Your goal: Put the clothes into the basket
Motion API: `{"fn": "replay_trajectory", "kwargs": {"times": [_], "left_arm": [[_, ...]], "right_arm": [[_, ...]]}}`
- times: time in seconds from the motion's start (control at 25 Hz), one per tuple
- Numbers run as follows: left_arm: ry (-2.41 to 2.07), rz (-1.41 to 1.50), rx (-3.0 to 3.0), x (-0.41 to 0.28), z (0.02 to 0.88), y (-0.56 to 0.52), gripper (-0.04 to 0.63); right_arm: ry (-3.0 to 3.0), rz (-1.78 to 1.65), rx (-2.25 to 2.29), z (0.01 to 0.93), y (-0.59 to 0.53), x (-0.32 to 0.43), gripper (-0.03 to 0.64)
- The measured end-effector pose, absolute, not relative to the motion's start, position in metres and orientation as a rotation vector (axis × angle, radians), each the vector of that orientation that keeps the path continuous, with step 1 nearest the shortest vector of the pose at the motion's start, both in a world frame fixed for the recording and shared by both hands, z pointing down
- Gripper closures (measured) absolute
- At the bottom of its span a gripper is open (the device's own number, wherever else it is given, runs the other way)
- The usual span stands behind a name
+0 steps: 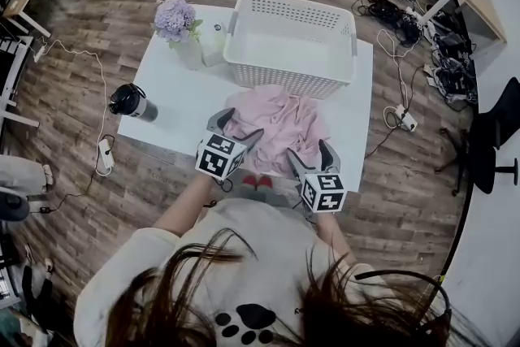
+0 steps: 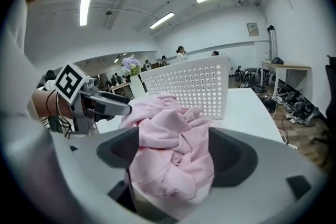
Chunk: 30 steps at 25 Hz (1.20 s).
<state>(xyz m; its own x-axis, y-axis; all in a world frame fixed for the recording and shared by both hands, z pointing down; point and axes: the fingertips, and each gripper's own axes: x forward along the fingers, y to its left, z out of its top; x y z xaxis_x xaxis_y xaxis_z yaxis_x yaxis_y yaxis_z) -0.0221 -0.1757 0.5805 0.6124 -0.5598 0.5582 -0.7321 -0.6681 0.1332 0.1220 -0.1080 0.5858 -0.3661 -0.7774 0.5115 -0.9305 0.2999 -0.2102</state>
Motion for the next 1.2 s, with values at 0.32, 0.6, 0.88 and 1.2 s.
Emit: {"fn": "replay_trajectory", "kwargs": {"times": [0.32,0.6,0.88,1.2], "left_arm": [[-0.924,0.814,2.377,-0.029,0.622,-0.186,0.088],[-0.802,0.920,2.274,-0.019,0.660,-0.187,0.037],[-0.654,0.963,2.195,-0.006,0.688,-0.186,0.015],[-0.590,0.974,2.202,0.007,0.696,-0.183,0.017]], "right_arm": [[-2.119,0.835,1.463,0.630,-0.119,0.144,0.169],[-2.045,0.980,1.332,0.672,-0.126,0.144,0.130],[-2.055,1.044,1.154,0.693,-0.136,0.130,0.121],[-2.100,0.954,0.971,0.693,-0.146,0.111,0.134]]}}
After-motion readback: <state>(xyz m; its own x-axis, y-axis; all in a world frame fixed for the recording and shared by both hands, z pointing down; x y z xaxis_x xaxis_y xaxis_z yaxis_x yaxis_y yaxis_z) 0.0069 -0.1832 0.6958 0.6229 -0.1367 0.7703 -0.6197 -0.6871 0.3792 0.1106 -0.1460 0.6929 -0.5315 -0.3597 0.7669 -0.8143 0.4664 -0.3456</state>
